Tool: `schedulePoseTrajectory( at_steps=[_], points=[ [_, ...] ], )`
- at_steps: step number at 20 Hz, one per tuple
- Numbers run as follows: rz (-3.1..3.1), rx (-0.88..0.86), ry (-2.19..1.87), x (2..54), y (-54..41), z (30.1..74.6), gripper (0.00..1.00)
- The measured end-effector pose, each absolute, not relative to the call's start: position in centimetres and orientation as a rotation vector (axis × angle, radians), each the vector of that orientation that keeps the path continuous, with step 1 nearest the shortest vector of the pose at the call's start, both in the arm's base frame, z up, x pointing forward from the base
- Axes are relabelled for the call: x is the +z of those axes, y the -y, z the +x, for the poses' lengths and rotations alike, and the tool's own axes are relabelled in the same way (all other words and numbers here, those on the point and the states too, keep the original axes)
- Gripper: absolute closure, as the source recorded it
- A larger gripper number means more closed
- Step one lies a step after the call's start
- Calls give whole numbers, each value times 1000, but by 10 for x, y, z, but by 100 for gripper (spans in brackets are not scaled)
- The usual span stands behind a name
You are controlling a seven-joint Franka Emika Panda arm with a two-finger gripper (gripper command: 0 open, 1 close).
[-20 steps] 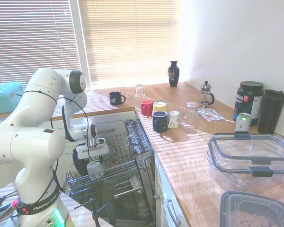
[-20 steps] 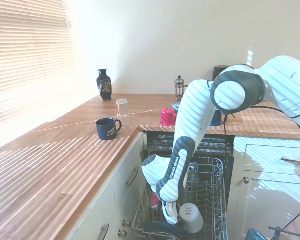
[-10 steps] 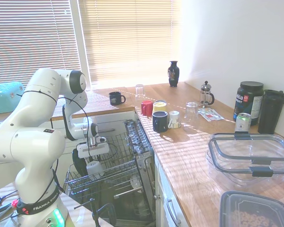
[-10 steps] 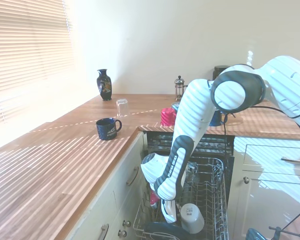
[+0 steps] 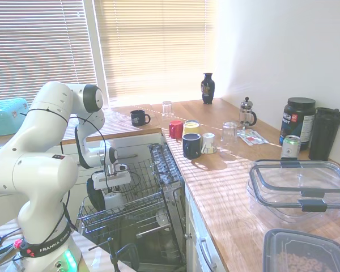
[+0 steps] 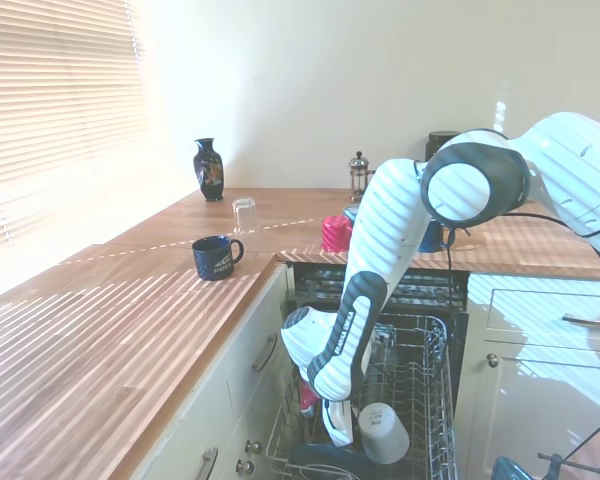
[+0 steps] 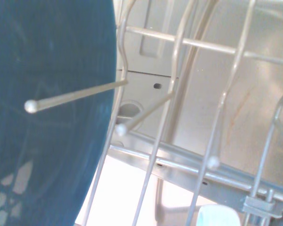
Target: Take a mug cup out of the rack
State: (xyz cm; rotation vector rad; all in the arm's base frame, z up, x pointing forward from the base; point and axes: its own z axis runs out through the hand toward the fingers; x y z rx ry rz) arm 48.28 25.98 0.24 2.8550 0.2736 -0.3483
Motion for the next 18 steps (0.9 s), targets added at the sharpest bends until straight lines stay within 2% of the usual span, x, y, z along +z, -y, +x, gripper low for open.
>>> schedulePoseTrajectory(
  at_steps=[8, 18],
  points=[
    [2830, -300, -233, 30, -271, 487, 100],
    [2741, -192, -182, 99, -253, 497, 100]
  ],
)
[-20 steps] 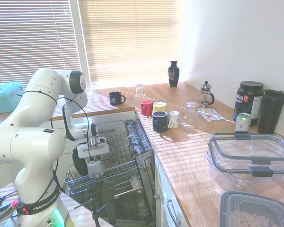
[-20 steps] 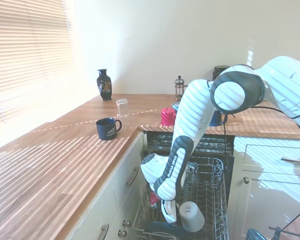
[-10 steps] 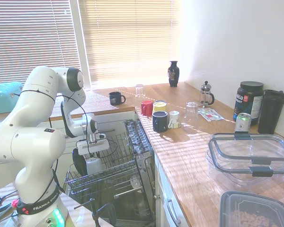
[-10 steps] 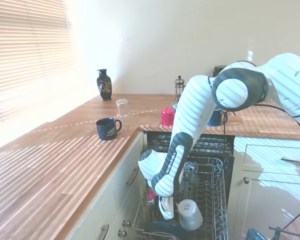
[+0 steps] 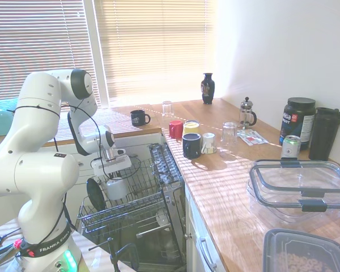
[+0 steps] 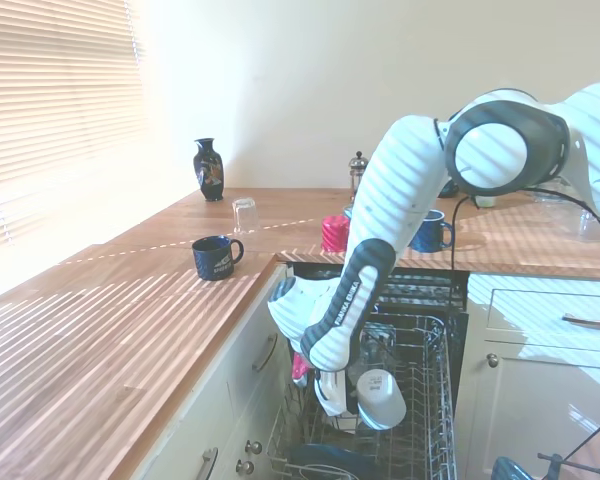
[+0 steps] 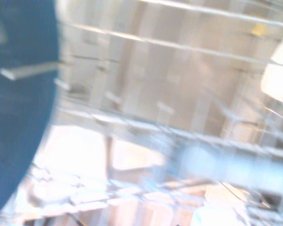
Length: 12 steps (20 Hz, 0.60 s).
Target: Take a mug cup out of the rack
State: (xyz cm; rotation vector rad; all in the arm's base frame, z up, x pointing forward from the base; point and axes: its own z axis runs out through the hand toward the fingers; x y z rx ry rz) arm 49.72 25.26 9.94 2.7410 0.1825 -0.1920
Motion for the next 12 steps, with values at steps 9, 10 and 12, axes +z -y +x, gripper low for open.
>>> schedulePoseTrajectory(
  at_steps=[9, 10, 12],
  points=[
    [2722, -72, -68, 209, -219, 506, 100],
    [2724, -53, -46, 230, -213, 509, 100],
    [2734, -16, 6, 271, -200, 516, 100]
  ],
)
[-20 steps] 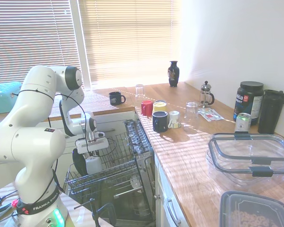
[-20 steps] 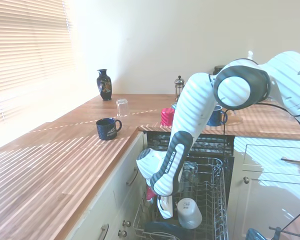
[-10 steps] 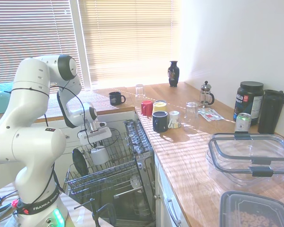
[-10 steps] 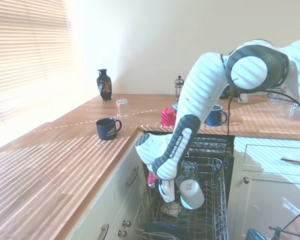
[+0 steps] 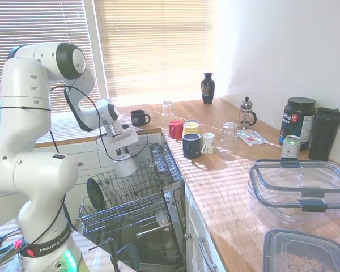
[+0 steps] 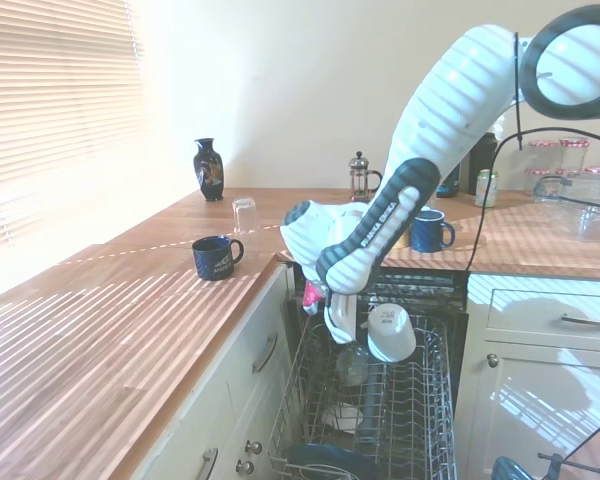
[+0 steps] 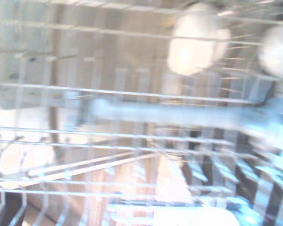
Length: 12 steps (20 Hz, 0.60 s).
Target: Take a mug cup out of the rack
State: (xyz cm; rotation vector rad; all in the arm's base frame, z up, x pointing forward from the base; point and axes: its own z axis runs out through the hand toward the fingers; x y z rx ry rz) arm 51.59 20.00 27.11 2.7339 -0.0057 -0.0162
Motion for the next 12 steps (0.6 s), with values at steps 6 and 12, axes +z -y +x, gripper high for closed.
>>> schedulePoseTrajectory(
  at_steps=[6, 12],
  points=[
    [2740, 6, 133, 335, -141, 533, 100],
    [2746, 25, 288, 372, -79, 568, 100]
  ],
)
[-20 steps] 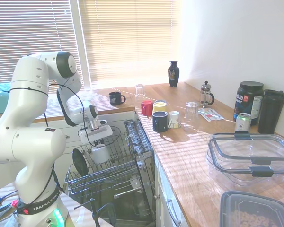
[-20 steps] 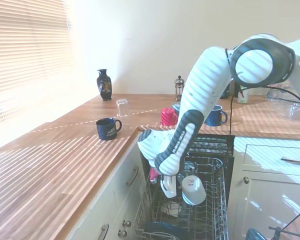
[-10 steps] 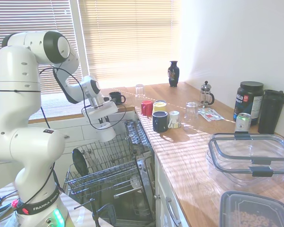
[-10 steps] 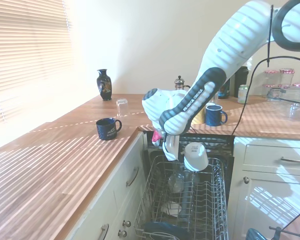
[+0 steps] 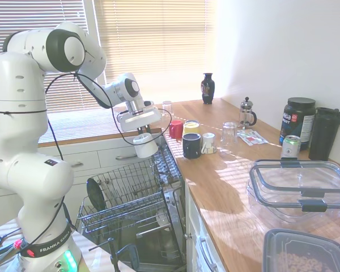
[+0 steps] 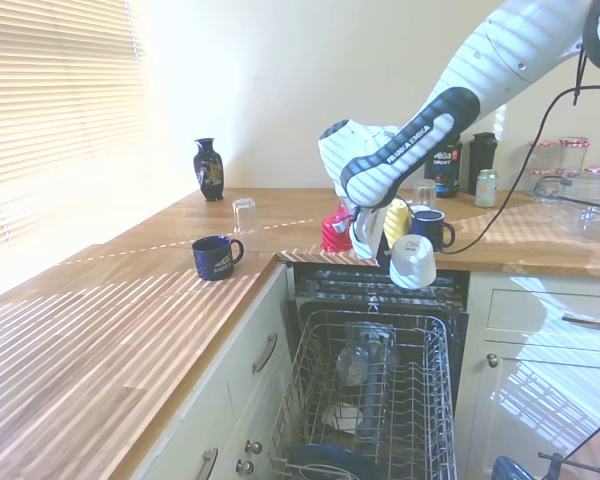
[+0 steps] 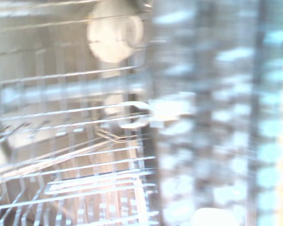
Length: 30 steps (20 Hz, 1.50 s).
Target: Take a mug cup out of the rack
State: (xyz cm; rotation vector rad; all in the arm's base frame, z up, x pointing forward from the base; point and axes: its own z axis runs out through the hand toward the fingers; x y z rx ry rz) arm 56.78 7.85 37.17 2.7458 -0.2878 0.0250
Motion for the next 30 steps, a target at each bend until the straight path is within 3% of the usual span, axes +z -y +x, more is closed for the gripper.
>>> schedulePoseTrajectory(
  at_steps=[4, 13, 30],
  points=[
    [2750, 21, 377, 395, -63, 592, 100],
    [2778, -65, 493, 360, -30, 633, 100],
    [2811, -83, 531, 346, 60, 676, 100]
  ],
)
